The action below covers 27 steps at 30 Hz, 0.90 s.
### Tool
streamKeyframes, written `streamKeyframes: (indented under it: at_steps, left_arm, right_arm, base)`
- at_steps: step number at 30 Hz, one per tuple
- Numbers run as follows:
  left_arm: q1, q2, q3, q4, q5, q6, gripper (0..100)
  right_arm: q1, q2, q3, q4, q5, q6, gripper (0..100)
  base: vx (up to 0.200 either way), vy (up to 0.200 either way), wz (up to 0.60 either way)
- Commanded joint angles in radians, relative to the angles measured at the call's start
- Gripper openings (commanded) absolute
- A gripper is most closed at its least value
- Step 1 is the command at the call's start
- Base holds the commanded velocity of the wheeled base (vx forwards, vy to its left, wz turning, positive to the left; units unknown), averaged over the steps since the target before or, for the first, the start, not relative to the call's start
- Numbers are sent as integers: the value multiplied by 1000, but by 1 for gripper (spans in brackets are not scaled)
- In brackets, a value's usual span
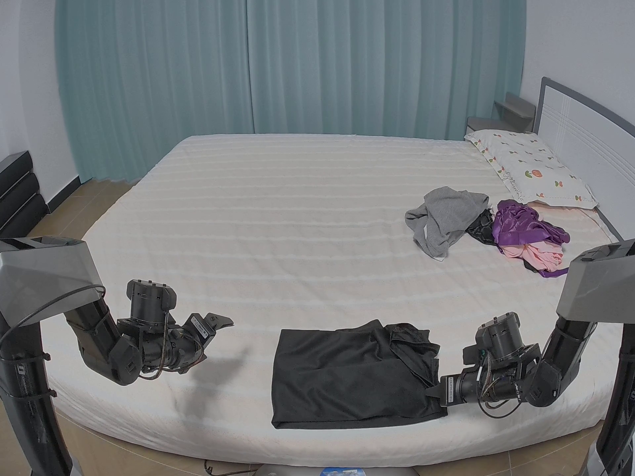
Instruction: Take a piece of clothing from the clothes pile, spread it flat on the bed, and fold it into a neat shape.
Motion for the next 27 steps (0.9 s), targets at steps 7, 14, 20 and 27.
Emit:
streamKeyframes:
  at_steps: [7,14,20,27]
  left_arm:
    - [0,2,0,0,0,-1,100]
    - [0,2,0,0,0,-1,100]
    - [0,2,0,0,0,-1,100]
    - [0,5,0,0,2,-1,100]
  right_arm:
    - [-66,-44,72,0,-1,-11,0]
    - [-66,-39,67,0,6,-2,100]
    - [-63,-119,35,-2,26,34,100]
    - [3,-151,-117,47,18,202,100]
  base:
    - [0,0,0]
    - [0,0,0]
    - [0,0,0]
    - [0,0,0]
